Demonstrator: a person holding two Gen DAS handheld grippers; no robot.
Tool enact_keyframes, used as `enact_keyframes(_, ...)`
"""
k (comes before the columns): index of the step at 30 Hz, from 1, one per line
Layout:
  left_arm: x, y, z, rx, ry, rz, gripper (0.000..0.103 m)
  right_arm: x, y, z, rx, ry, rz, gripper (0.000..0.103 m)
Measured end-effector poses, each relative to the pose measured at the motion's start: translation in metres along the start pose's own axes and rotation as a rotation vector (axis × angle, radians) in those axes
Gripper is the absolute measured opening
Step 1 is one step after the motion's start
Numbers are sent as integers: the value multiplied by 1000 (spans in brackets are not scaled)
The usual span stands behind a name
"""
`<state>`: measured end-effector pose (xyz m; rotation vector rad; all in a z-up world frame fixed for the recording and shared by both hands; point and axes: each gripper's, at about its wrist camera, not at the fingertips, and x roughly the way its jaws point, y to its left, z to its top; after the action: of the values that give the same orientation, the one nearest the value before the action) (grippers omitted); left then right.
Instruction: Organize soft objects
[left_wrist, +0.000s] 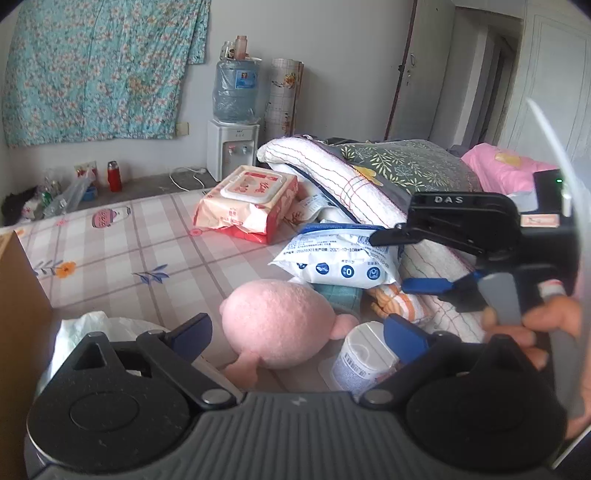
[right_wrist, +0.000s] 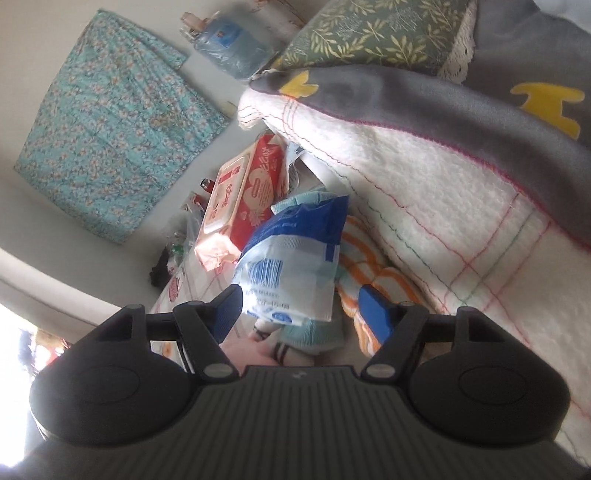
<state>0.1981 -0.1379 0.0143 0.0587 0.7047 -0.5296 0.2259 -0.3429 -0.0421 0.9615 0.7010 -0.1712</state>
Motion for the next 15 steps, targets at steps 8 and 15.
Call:
enact_keyframes(8,-10,12,-3,-27,17,-17,86,23,11,17,-19,1,-19,52)
enact_keyframes(15,-28,42,-3,-164,34,1,53,19,35,16,-181,7,6,25)
